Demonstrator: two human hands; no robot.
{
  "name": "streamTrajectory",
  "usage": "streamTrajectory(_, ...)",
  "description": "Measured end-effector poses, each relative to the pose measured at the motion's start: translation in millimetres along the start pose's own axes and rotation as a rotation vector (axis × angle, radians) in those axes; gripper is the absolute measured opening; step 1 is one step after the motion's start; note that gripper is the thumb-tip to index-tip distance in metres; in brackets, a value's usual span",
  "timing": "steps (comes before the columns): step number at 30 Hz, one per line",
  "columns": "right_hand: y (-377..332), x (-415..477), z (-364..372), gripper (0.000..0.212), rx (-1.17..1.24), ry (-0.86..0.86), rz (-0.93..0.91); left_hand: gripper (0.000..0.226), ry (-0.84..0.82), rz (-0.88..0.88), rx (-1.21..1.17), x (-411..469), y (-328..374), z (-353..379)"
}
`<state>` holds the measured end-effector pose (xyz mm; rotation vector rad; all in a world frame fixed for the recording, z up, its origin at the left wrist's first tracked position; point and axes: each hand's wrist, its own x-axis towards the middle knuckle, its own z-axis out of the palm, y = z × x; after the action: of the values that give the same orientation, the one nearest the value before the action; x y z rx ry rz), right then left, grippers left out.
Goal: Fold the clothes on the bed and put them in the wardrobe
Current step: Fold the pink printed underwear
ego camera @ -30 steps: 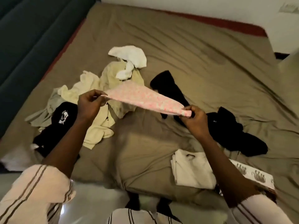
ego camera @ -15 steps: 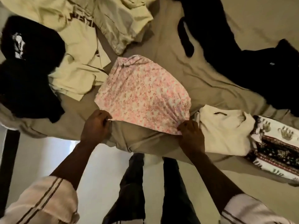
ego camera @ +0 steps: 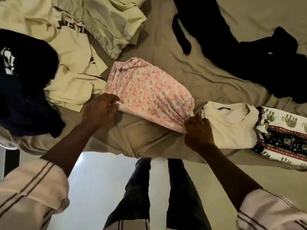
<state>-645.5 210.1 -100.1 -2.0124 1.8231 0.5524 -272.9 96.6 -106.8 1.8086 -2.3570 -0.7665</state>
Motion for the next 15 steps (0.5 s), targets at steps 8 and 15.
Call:
streamTrajectory(8, -22, 15, 8, 0.045, 0.502, -0.054, 0.677, 0.033, 0.049, -0.133, 0.164, 57, 20, 33)
streamTrajectory(15, -61, 20, 17, 0.035, 0.260, 0.396, 0.020, 0.023, 0.110, -0.128, -0.116, 48, 40, 53)
